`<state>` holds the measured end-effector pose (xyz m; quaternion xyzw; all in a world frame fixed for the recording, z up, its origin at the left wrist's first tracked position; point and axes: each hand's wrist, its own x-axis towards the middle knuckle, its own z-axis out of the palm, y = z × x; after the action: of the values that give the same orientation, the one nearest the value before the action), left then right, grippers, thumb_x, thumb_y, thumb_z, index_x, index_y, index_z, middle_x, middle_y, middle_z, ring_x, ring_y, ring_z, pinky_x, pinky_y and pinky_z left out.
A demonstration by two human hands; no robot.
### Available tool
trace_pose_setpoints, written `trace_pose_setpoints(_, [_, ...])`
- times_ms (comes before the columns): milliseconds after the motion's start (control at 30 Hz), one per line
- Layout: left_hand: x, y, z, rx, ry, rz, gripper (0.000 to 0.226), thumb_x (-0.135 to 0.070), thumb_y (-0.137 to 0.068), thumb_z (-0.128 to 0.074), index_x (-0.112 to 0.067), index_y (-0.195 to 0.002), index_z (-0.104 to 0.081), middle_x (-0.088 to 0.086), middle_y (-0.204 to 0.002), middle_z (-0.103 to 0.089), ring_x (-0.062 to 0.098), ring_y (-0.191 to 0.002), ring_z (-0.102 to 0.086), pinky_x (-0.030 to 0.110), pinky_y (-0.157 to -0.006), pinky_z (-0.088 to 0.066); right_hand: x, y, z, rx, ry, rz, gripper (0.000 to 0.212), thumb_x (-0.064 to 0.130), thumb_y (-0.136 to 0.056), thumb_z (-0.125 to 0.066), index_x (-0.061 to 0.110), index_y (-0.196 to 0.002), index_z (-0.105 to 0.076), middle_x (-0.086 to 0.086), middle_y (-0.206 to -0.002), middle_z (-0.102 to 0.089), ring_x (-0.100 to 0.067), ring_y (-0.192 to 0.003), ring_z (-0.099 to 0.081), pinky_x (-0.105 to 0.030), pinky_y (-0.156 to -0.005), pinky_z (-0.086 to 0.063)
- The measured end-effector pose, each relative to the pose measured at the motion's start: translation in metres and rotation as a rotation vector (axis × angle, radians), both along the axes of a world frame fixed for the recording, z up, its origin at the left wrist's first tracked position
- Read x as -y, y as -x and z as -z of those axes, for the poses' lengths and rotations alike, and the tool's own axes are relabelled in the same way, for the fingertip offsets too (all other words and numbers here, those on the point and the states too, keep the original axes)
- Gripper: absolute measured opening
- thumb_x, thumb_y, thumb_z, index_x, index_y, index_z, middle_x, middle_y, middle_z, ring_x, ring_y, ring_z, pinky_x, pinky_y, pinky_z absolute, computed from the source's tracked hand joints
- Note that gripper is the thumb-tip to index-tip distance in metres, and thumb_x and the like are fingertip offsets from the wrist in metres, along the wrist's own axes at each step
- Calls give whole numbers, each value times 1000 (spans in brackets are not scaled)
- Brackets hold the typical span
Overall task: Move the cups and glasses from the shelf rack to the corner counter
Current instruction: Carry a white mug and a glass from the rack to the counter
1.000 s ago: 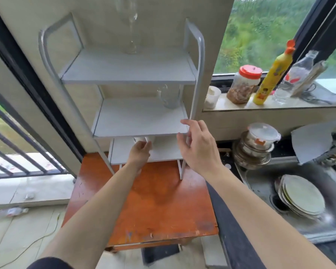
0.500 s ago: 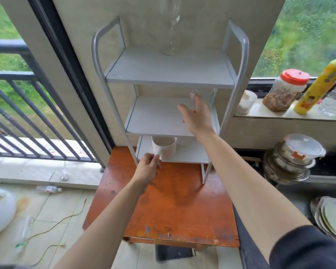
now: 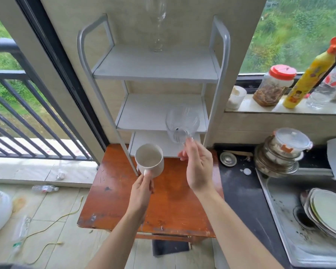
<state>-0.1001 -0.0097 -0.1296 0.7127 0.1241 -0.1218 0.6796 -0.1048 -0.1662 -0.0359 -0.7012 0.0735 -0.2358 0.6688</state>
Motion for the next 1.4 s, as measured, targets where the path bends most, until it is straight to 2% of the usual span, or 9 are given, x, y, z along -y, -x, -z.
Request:
trace_pose_setpoints(100, [-8, 34, 15, -53, -23, -62, 46, -54, -98, -45, -23, -65, -49, -7, -61, -45, 19, -71, -45, 37, -78, -45, -1, 34, 30, -57, 7, 15, 44, 50, -96, -47, 28, -59, -55, -12, -66, -57, -22, -66, -55, -24, -65, -44])
trace_pose_setpoints(300, [8, 70, 34, -130, 0, -25, 46, -48, -101, -41, -15, -69, -46, -13, -54, -44, 17, -70, -43, 32, -72, -43, 24, 98, 90, -352, -82, 175, 45, 58, -85, -46, 33, -49, -52, 2, -57, -55, -13, -64, -54, -26, -64, -46])
trace_pose_setpoints(467, [49, 81, 42, -113, -6, 147, 46, -44, -104, -39, -13, -70, -44, -4, -63, -45, 17, -73, -47, 33, -79, -42, 62, 150, 114, -431, -118, 398, 50, 43, -95, -49, 30, -46, -53, 7, -53, -55, -14, -64, -58, -33, -65, -48])
trace_pose_setpoints(667, [128, 118, 24, -10, -7, 410, 44, -41, -105, -39, -15, -70, -43, -11, -58, -42, 6, -61, -44, 32, -73, -44, 110, 216, 115, -328, -226, 619, 57, 29, -102, -50, 25, -45, -47, 5, -50, -50, -16, -63, -64, -32, -70, -53])
trace_pose_setpoints(833, [212, 179, -9, 111, 35, 606, 40, -39, -104, -45, -23, -67, -45, -10, -63, -39, 7, -62, -39, 23, -65, -43, 164, 290, 102, -234, -303, 767, 51, 40, -93, -49, 25, -44, -50, 3, -52, -56, -17, -67, -68, -34, -73, -53])
trace_pose_setpoints(967, [287, 245, -26, 225, 48, 745, 37, -31, -105, -45, -20, -69, -48, -14, -59, -39, 3, -59, -38, 29, -69, -41, 218, 367, 90, -169, -309, 853, 50, 47, -89, -49, 25, -45, -50, 4, -53, -57, -21, -69, -66, -45, -78, -53])
trace_pose_setpoints(1100, [365, 327, -43, 256, 116, 859, 44, -37, -103, -48, -29, -60, -54, -15, -59, -40, 5, -61, -37, 21, -67, -43, 283, 459, 74, -131, -263, 925, 50, 48, -90, -48, 30, -44, -49, 9, -50, -52, -32, -70, -64, -50, -77, -52])
trace_pose_setpoints(1167, [406, 373, -54, 274, 138, 923, 43, -44, -100, -50, -30, -60, -49, -15, -60, -38, 5, -60, -37, 21, -67, -42, 317, 510, 62, -124, -221, 972, 48, 50, -88, -47, 32, -44, -52, 12, -49, -51, -24, -65, -61, -52, -77, -53])
trace_pose_setpoints(1400, [520, 511, -75, 338, 234, 1259, 35, -49, -100, -47, -40, -70, -63, -22, -66, -51, -1, -64, -45, 25, -74, -45, 402, 668, 41, 39, -221, 1237, 42, 49, -81, -50, 24, -49, -36, -2, -57, -42, -19, -61, -50, -30, -72, -54])
